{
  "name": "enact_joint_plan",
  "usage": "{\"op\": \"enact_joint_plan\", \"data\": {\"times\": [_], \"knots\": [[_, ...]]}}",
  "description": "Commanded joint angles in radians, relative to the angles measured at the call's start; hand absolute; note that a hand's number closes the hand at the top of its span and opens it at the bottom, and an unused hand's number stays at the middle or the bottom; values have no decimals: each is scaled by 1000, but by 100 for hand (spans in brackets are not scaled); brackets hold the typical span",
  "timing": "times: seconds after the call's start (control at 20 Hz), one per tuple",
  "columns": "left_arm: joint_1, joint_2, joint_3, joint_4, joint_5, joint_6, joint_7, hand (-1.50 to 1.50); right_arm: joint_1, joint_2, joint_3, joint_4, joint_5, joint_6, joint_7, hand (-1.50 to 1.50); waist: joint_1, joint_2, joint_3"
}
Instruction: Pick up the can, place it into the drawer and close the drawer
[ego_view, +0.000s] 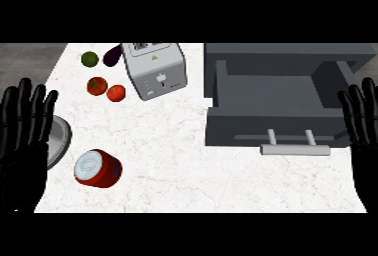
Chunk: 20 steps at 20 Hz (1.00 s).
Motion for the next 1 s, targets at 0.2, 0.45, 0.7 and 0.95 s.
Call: {"op": "enact_joint_plan", "data": {"times": [0.2,0.45,0.7,0.95], "knots": [[162,118,84,-48,306,-291,-96,-150,28,12,21,-56,-52,31,46,-150,-8,16,-7],[256,233,143,-27,345,-308,177,-150,126,45,-58,26,-9,-81,184,-150,-8,18,-6],[344,314,292,-166,521,-366,286,-150,193,16,-117,-59,-73,-41,201,-150,-8,16,-5],[388,277,354,-154,548,-427,269,-150,284,3,-205,-29,-167,54,89,-150,-13,17,-5]]}}
